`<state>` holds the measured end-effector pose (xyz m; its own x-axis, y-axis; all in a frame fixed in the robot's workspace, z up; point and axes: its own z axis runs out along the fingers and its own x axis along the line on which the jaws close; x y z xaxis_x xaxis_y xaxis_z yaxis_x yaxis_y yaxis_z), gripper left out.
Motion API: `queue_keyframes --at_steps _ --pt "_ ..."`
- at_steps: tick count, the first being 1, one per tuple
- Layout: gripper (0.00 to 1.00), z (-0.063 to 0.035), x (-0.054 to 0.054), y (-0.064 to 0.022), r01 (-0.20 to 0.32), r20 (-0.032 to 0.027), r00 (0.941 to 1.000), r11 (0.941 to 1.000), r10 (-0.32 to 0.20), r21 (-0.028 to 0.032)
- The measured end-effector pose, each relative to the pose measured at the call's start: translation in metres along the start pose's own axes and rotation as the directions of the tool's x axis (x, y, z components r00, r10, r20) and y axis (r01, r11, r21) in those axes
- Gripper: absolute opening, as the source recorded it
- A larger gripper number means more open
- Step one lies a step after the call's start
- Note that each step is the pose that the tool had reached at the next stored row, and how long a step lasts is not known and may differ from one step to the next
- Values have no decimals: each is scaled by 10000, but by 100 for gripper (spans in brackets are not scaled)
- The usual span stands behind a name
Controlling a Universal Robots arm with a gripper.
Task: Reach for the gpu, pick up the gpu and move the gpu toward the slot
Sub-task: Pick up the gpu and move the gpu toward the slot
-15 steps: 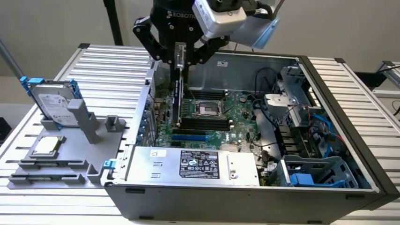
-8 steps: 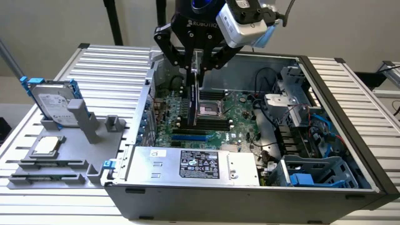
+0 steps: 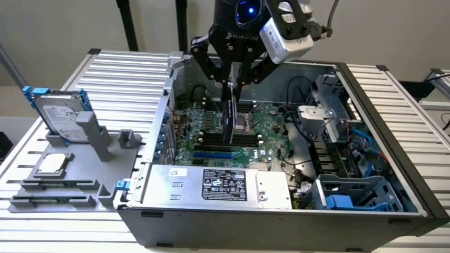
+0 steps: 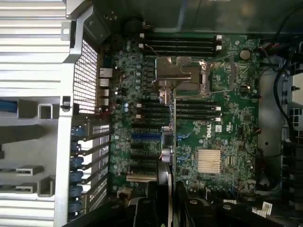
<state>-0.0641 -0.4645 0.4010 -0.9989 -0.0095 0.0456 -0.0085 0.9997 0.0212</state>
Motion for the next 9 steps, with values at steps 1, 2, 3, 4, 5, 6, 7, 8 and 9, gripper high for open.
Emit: queue_keyframes --at_steps 1,2,3,4,5,6,7,8,9 --pt "26 9 -28 8 -8 -3 10000 10000 8 0" --pt "26 16 -57 16 -16 -6 10000 10000 16 -1" --pt "26 21 -81 24 -22 -8 10000 10000 22 -2" --pt "26 25 -109 32 -28 -11 10000 10000 28 -2" --pt "26 28 -134 41 -34 -14 10000 10000 34 -1" --pt "26 31 -160 49 -39 -16 10000 10000 39 -2" --pt "26 33 -185 58 -44 -18 10000 10000 44 -3" --pt "26 35 -210 66 -49 -20 10000 10000 49 -3" --pt "26 35 -235 74 -54 -22 10000 10000 54 -3"
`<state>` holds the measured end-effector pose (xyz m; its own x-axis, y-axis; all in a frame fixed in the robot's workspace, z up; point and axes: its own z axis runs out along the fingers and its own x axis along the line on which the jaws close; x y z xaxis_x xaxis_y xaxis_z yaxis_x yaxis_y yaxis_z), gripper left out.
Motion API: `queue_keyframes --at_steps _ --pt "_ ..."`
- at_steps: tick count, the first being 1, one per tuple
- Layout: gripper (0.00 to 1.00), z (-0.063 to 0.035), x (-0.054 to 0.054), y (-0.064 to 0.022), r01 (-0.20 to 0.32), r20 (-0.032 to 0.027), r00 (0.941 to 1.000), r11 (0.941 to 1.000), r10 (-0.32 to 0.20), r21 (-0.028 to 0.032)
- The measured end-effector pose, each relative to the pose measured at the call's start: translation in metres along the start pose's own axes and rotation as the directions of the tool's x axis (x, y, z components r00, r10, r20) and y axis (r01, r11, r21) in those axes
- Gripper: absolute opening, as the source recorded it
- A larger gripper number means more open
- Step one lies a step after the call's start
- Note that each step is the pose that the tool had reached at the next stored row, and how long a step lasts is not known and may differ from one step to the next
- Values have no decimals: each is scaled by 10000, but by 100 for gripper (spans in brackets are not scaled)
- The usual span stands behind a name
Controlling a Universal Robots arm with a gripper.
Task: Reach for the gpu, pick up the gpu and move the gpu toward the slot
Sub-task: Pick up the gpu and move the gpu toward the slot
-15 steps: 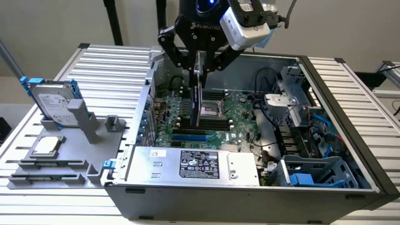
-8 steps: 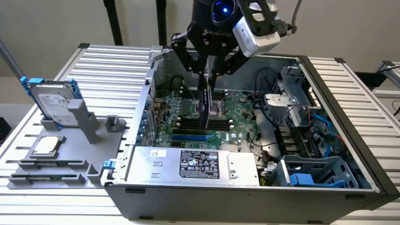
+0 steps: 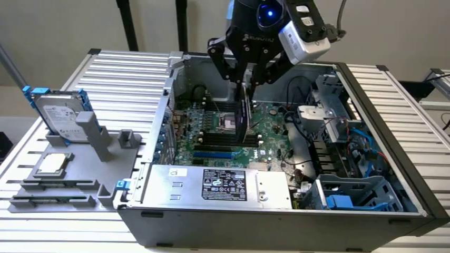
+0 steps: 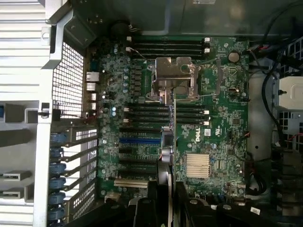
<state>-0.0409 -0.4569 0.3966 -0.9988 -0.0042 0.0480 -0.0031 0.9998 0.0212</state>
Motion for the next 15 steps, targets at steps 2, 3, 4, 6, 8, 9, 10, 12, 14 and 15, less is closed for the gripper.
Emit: queue_keyframes --at_steps 2,3,4,6,8,9,10,12,14,15 --pt "26 2 -50 17 -8 -5 10000 10000 8 0" --pt "26 2 -75 25 -12 -6 10000 10000 12 0" --pt "26 1 -101 33 -15 -10 10000 10000 15 -1" --pt "26 0 -135 36 -17 -20 10000 10000 17 -1" --pt "26 -1 -147 36 -18 -31 10000 10000 18 -2" --pt "26 -1 -147 36 -19 -37 10000 10000 19 -7" --pt "26 -1 -147 36 -19 -36 10000 10000 19 -7" --pt "26 -1 -148 36 -19 -37 10000 10000 18 -6" --pt "26 -1 -148 36 -18 -37 10000 10000 18 -6" --pt "26 -1 -148 36 -18 -37 10000 10000 18 -7"
